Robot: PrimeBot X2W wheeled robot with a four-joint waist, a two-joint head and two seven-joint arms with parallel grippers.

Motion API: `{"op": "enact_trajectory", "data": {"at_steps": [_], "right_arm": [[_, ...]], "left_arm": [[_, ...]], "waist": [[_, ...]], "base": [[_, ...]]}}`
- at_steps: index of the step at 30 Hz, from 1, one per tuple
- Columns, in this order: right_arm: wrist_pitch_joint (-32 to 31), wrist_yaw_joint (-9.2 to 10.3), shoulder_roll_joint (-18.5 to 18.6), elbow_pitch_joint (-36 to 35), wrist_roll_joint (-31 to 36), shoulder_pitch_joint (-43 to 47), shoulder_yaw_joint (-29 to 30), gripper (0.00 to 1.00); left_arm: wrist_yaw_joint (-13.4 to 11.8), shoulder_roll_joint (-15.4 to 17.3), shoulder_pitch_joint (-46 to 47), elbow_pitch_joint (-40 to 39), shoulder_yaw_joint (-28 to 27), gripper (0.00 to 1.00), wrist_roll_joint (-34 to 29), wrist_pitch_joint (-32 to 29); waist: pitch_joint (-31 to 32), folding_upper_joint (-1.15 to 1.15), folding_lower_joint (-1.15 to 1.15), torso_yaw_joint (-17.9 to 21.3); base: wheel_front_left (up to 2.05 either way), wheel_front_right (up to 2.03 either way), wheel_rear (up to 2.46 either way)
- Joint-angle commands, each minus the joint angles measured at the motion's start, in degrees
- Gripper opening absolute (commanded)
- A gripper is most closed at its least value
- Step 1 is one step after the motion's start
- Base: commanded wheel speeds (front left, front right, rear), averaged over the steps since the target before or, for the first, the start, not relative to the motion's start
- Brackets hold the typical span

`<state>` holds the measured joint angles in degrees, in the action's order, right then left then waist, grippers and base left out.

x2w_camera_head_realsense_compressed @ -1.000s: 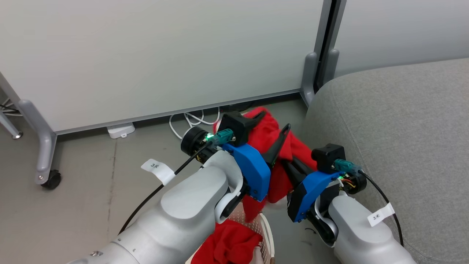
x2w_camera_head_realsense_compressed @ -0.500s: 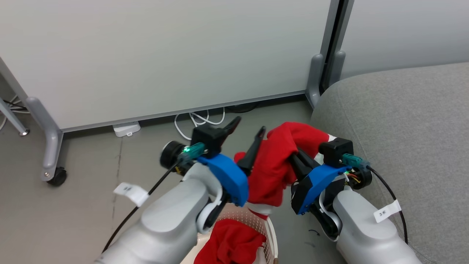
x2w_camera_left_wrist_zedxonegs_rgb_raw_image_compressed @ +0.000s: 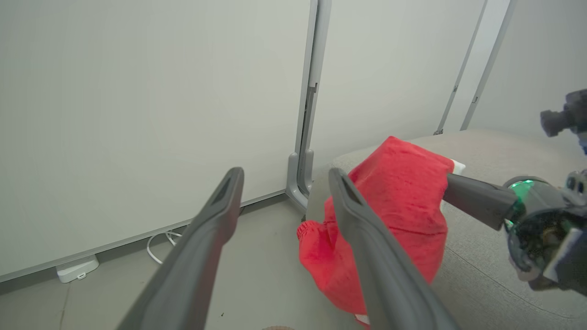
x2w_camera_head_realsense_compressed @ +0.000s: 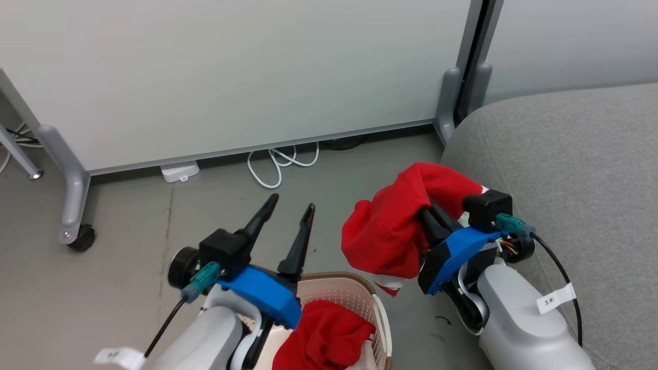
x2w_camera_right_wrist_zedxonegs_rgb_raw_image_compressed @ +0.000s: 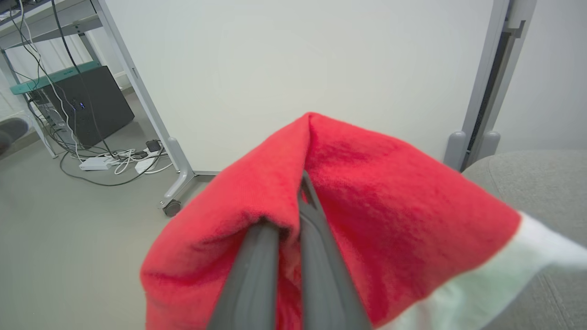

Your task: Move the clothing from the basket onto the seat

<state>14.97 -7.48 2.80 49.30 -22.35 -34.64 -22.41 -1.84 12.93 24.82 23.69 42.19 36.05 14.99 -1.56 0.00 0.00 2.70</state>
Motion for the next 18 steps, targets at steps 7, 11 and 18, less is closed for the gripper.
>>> {"op": "enact_trajectory", "data": {"at_steps": [7, 11, 18], "right_arm": [[0.3, -0.03, 0.2, -1.4, 0.9, 1.4, 0.8, 0.00], [0.3, -0.03, 0.2, -1.6, 1.2, 1.8, 1.2, 0.00], [0.3, -0.03, 0.2, -2.1, 1.9, 2.0, 2.4, 0.00]], "left_arm": [[1.8, 0.3, -10.9, -7.6, -11.0, 1.00, -9.3, 0.3], [4.0, -0.2, -16.3, -9.5, -16.2, 1.00, -12.8, 0.3], [6.7, -2.5, -20.9, -9.7, -22.5, 1.00, -17.2, 0.3]], "waist": [[-0.2, 0.00, 0.00, 1.3], [-0.4, 0.00, 0.00, 2.1], [-0.7, 0.00, 0.00, 3.2]], "base": [[0.00, 0.00, 0.00], [0.00, 0.00, 0.00], [0.00, 0.00, 0.00]]}}
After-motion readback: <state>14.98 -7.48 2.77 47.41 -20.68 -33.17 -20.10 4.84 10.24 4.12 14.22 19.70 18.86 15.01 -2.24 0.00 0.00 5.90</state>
